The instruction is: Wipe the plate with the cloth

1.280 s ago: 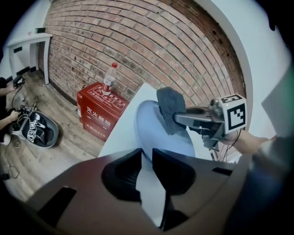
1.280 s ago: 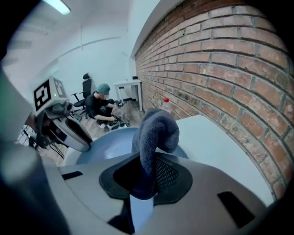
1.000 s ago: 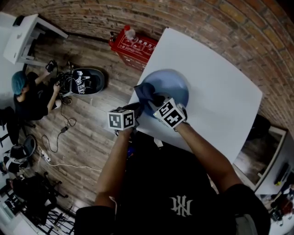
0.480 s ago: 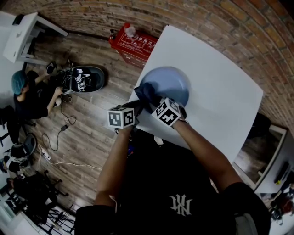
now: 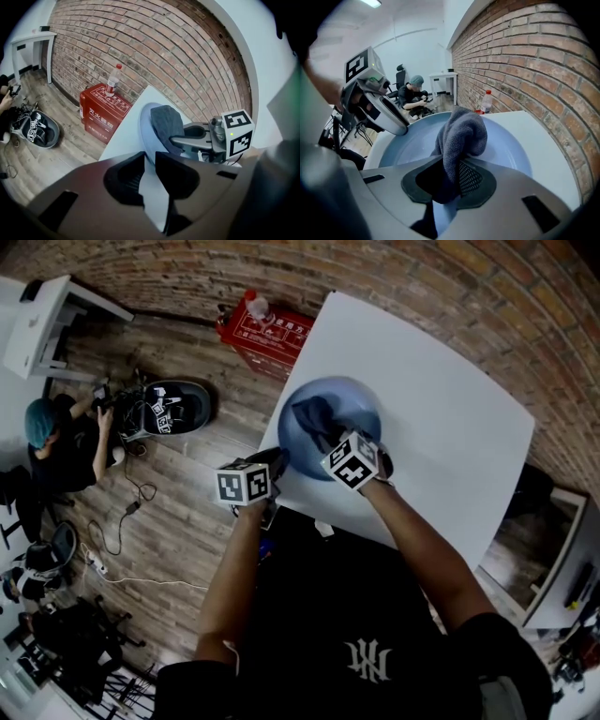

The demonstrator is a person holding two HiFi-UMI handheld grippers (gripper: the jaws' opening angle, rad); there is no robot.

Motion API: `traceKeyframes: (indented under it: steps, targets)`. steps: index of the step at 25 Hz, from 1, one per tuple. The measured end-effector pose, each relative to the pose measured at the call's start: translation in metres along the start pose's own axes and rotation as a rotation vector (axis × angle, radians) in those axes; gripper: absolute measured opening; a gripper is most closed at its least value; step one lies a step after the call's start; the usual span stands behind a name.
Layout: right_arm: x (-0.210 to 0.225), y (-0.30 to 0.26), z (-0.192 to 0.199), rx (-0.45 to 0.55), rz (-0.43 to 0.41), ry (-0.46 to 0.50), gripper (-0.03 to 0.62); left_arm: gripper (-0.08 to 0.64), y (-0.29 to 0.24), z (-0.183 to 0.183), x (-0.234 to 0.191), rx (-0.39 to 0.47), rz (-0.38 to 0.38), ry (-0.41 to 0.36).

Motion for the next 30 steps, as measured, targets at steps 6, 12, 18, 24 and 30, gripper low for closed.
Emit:
traceKeyframes:
  steps: [6, 12, 18, 24, 30]
  targets:
    - [0.026, 0.006, 0.008, -0.017, 0.068, -0.017, 0.081, 0.074, -0.001, -0.002, 0.0, 0.001, 0.002, 0.002]
    - [0.045, 0.013, 0.016, -0.042, 0.124, -0.037, 0.081, 0.074, 0.001, 0.0, 0.001, 0.003, 0.0, 0.005]
    - [0.062, 0.016, 0.024, -0.092, 0.202, -0.008, 0.081, 0.074, -0.003, 0.001, 0.002, 0.006, -0.013, -0.012]
    - [0.081, 0.025, 0.032, -0.108, 0.256, -0.008, 0.081, 0.074, 0.0, -0.001, 0.003, 0.009, -0.016, -0.014]
    - [0.08, 0.031, 0.033, -0.116, 0.19, -0.063, 0.081, 0.071, -0.003, -0.001, 0.005, 0.004, -0.034, -0.008]
Point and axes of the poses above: the fingertips, and each gripper's own axes: y backward along the fingers, x to its right, z out of its underside, the point moved 6 cm from there along y, backward along the fingers, and after that the axes turned 2 degrees about -x, right-handed, at the moved point
